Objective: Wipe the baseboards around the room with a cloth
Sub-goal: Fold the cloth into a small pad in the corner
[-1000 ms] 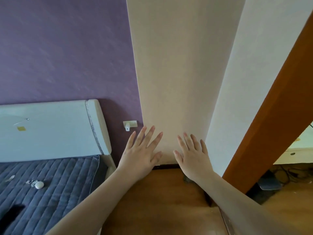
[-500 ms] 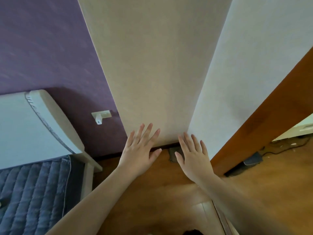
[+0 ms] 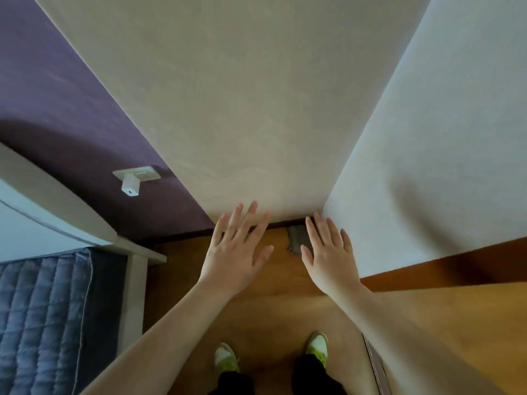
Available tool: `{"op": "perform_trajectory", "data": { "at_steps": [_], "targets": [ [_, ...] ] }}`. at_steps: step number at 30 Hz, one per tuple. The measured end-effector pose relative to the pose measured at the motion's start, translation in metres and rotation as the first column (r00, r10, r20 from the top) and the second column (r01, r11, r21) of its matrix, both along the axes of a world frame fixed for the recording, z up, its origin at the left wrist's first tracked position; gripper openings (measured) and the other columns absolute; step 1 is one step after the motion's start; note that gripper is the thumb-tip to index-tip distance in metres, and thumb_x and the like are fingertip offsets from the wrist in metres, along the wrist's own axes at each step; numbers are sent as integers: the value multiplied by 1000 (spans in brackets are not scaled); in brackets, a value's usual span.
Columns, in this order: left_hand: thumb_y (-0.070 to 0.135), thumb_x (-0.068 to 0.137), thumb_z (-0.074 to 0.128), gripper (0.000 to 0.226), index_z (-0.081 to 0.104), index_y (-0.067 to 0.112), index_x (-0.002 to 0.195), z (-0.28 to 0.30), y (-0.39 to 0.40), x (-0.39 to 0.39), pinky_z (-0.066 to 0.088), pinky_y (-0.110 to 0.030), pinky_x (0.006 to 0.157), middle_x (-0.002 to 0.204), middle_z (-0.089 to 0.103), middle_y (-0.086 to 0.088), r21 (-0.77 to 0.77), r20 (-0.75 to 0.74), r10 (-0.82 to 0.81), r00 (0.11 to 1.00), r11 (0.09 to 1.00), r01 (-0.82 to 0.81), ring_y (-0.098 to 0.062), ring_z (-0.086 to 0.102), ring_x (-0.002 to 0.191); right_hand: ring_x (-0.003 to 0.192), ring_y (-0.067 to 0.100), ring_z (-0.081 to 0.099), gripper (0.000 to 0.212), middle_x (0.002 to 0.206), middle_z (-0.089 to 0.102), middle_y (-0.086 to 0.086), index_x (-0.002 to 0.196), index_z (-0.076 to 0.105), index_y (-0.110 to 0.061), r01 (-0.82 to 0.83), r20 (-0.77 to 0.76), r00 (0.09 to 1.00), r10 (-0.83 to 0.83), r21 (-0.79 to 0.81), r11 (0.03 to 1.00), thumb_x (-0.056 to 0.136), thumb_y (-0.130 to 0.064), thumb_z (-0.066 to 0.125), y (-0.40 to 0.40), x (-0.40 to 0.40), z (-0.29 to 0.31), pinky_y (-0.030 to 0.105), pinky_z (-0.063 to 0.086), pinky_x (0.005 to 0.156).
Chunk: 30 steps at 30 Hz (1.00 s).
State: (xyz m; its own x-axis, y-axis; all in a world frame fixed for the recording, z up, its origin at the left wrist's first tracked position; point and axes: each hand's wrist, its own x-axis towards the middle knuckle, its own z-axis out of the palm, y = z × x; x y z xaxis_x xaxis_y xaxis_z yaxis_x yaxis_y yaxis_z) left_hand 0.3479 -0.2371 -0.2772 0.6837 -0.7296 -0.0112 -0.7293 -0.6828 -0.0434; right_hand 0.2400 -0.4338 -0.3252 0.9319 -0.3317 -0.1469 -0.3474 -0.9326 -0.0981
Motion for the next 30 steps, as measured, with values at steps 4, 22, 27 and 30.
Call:
{"op": "perform_trajectory", "data": {
  "at_steps": [4, 22, 27, 30],
  "targets": [
    [61, 104, 21, 65, 14, 30, 160, -63, -8, 30, 5, -48, 122, 168, 5, -3, 26, -13, -78, 997, 997, 79, -27, 0, 154, 150, 27, 19, 66, 164, 17, 3, 157, 18, -21, 26, -40, 999, -25, 28, 999, 99, -52, 12, -1, 24, -62, 45, 15, 118],
    [63, 102, 11, 66, 2, 32, 160, -451, -20, 101, 9, -49, 124, 168, -2, -2, 75, -165, -101, 981, 991, 115, -25, -3, 154, 152, 21, -6, 67, 165, -15, 0, 156, -11, -25, 82, -236, 969, -66, 58, 995, 101, -55, 14, -8, 96, -451, 44, 5, 124],
    [67, 99, 5, 69, -13, 33, 157, -553, -36, 120, -1, -50, 123, 166, -15, 0, 82, -154, -109, 982, 989, 123, -25, -16, 151, 152, 19, -6, 71, 164, -13, -2, 157, -5, -27, 66, -223, 973, -52, 55, 996, 100, -59, 23, -24, 111, -569, 47, 7, 123],
    [67, 97, 0, 68, -28, 36, 150, -605, -46, 123, -15, -50, 120, 159, -35, 0, 108, -171, -139, 975, 981, 159, -24, -32, 146, 152, 21, -4, 72, 165, -10, -1, 157, -6, -28, 114, -252, 962, -107, 12, 993, 100, -57, 28, -43, 122, -636, 48, 6, 123]
  ]
}}
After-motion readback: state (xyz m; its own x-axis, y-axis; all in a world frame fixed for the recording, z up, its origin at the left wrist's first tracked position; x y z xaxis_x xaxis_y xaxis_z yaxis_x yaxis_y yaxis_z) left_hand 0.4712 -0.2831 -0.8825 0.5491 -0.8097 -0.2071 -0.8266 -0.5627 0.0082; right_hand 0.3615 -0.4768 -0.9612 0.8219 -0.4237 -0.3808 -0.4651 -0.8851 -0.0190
